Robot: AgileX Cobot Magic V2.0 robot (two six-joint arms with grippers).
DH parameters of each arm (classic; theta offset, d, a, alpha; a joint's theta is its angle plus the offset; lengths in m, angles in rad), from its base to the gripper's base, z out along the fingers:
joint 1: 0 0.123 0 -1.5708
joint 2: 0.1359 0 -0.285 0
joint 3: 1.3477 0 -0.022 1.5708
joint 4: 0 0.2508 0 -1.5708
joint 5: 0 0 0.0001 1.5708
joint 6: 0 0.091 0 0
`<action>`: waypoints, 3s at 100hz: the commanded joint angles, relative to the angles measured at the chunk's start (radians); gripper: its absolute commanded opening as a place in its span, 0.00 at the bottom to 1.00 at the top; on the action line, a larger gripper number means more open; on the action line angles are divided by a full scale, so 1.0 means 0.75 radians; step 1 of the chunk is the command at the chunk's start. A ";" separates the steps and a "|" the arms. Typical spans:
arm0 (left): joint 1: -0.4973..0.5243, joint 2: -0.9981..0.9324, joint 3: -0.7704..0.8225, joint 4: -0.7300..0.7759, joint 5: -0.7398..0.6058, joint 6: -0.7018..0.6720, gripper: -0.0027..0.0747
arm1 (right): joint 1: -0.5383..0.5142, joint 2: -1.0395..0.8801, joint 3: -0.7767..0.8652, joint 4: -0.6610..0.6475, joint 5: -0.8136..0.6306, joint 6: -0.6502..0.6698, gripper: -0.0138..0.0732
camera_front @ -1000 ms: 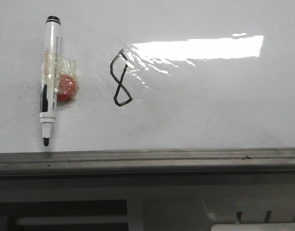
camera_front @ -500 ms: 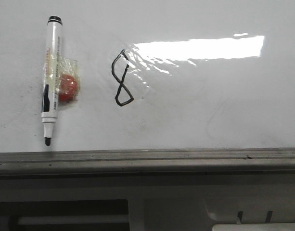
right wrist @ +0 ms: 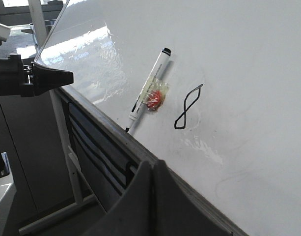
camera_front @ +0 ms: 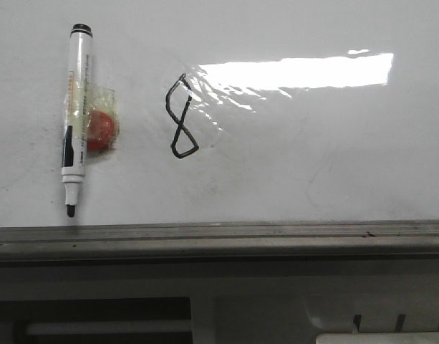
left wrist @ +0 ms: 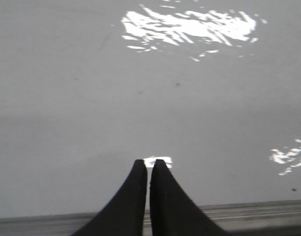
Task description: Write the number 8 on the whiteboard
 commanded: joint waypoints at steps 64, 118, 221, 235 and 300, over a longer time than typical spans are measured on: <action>0.188 -0.041 0.041 -0.042 0.106 -0.087 0.01 | -0.012 0.008 -0.033 0.002 -0.102 -0.001 0.09; 0.188 -0.041 0.041 -0.042 0.106 -0.087 0.01 | -0.012 0.008 -0.033 0.002 -0.102 -0.001 0.09; 0.188 -0.041 0.041 -0.042 0.106 -0.087 0.01 | -0.984 -0.082 0.277 -0.051 -0.274 -0.001 0.09; 0.188 -0.041 0.041 -0.042 0.106 -0.087 0.01 | -1.133 -0.238 0.277 -0.051 -0.010 -0.001 0.09; 0.188 -0.041 0.041 -0.044 0.106 -0.087 0.01 | -1.202 -0.349 0.277 -0.056 0.277 -0.006 0.09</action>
